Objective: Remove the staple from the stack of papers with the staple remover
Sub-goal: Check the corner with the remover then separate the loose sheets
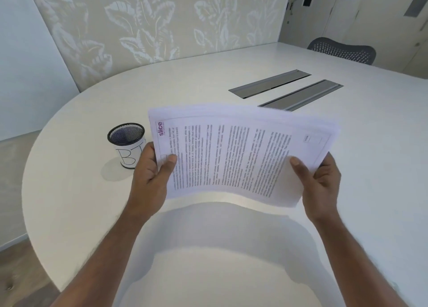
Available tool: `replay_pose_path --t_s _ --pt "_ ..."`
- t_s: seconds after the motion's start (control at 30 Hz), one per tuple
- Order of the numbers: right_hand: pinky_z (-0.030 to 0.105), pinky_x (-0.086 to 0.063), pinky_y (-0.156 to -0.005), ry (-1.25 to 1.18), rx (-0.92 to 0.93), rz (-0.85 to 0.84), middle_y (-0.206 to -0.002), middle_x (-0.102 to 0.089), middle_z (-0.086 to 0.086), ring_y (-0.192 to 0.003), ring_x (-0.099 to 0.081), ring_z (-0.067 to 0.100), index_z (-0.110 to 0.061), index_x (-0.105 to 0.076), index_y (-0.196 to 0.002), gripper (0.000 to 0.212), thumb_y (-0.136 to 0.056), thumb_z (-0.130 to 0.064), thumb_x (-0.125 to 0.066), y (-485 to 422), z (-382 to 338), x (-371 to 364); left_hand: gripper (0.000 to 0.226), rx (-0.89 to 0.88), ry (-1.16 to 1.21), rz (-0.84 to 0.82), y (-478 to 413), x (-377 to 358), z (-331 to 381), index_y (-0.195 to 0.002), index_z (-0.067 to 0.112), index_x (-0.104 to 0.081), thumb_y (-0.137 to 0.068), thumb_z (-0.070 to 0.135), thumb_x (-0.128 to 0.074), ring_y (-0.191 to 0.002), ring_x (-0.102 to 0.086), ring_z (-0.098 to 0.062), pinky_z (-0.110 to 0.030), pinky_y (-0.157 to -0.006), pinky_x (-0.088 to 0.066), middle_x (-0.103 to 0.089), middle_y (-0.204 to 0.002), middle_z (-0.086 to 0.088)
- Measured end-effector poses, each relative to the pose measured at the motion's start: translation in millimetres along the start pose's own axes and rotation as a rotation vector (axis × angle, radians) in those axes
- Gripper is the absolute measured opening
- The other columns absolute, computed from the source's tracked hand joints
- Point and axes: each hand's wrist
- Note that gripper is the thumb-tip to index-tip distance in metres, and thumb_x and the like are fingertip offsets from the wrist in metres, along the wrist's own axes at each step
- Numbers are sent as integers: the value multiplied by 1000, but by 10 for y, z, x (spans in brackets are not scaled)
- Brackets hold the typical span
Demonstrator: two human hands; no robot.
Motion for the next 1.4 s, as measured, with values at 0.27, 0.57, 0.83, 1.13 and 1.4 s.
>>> replay_pose_path --t_s 0.27,0.57,0.83,1.13,1.4 --pt "19 -57 -70 72 -73 -7 -101 -77 -14 -91 -73 7 -28 -70 -102 20 -87 -15 -68 215 144 -39 31 40 -220 57 159 -170 -227 -110 52 -59 -98 26 -50 -108 -67 -2 -24 -89 -54 -73 -112 22" --pt "25 -44 -97 454 208 52 -124 -59 -5 -113 -58 12 -14 -47 -128 63 -78 -40 -74 -262 -269 116 9 -191 -453 -118 -240 -40 268 -105 25 -53 -101 26 -46 -76 -64 -4 -25 -69 -51 -71 -90 16" --pt "24 -54 -66 657 164 -451 -95 -71 -24 -79 -69 -1 -30 -69 -100 15 -88 -39 -70 -410 -813 -316 7 -505 -749 -269 -529 -239 1172 -101 30 -59 -97 30 -53 -75 -55 -2 -22 -68 -44 -62 -83 27" --pt "20 -57 -73 58 -32 -245 -101 -79 -6 -91 -75 14 -18 -76 -103 16 -89 -14 -71 -288 -616 -276 29 -83 47 -127 -515 -104 896 -116 17 -58 -96 -5 -56 -83 -73 -2 -21 -73 -60 -80 -88 14" --pt "18 -57 -73 -14 -127 -158 -103 -78 -9 -94 -74 11 -26 -76 -101 17 -87 -19 -70 99 -244 -298 23 -90 -49 1 -9 -480 453 -112 32 -69 -100 21 -52 -105 -72 -11 -44 -95 -57 -79 -105 16"
Point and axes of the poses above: each hand's wrist, its own y-axis away from the middle knuckle, its own x-axis out of the back of the hand, z = x × y
